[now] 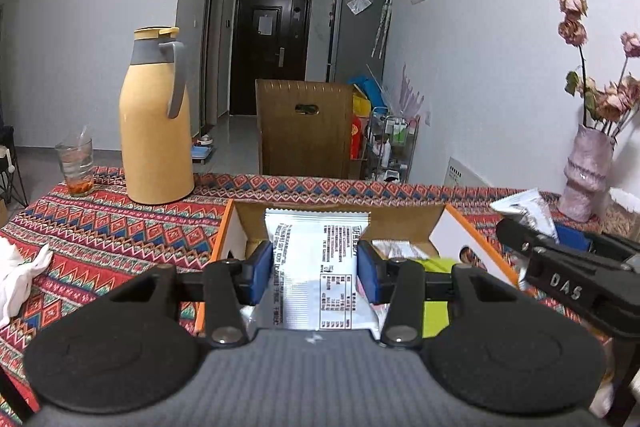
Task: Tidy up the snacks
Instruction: 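Carry both white packets over the box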
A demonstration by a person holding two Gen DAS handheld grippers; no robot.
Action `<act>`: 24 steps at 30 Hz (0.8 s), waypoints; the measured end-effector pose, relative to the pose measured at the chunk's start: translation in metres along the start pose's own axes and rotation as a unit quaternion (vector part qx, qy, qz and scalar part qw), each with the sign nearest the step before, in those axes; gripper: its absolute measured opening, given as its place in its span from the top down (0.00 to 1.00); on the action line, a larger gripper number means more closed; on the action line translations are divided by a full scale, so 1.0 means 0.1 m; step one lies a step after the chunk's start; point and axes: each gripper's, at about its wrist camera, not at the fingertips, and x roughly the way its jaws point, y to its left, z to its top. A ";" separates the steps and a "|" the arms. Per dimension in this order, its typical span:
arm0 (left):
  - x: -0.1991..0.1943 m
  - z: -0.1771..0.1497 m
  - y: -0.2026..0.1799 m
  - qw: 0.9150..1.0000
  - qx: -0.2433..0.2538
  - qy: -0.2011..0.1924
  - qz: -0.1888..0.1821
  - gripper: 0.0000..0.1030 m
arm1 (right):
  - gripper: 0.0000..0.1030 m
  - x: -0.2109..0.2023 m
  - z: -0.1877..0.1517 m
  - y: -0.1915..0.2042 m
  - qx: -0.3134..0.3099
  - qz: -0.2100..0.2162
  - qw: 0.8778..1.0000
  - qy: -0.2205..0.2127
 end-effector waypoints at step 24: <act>1.08 -0.10 0.11 0.999 -0.036 0.034 -0.002 0.56 | 0.62 0.85 -0.19 -0.02 0.021 -0.006 0.999 0.035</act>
